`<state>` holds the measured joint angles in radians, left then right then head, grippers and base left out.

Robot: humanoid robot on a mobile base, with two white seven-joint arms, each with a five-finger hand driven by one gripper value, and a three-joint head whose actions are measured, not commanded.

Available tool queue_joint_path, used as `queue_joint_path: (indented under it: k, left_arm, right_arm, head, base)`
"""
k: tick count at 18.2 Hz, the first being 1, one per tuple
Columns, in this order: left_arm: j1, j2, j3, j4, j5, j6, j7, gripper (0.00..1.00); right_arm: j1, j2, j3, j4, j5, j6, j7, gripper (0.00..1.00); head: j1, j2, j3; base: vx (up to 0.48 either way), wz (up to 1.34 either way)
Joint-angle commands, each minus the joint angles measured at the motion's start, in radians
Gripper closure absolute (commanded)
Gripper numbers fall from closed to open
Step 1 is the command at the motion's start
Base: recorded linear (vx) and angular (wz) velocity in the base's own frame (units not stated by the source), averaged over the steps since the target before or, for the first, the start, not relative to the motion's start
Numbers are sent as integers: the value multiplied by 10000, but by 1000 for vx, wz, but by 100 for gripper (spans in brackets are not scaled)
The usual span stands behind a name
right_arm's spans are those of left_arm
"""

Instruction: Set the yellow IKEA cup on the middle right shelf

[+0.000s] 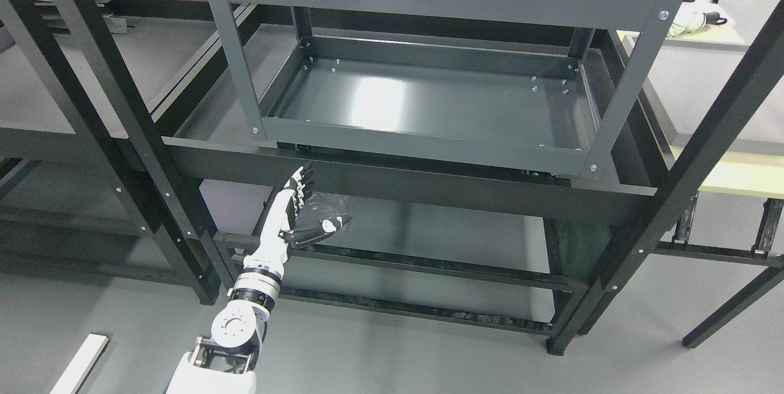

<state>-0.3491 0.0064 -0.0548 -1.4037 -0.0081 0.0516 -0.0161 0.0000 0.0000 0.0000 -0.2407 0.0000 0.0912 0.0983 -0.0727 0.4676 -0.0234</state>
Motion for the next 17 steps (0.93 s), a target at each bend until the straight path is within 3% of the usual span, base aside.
queue_joint_path:
  k: [1, 17]
  left_arm:
    - [132, 111, 118, -229, 327, -87, -8, 1]
    - [40, 111, 302, -214, 327, -87, -8, 1]
  right_arm:
    - [107, -175, 169, -1, -245, 8, -2149, 1]
    - [107, -175, 169, -1, -245, 8, -2149, 1]
  head:
    - [0, 0, 0]
    - [0, 0, 0]
  base:
    - [0, 0]
    - [0, 0]
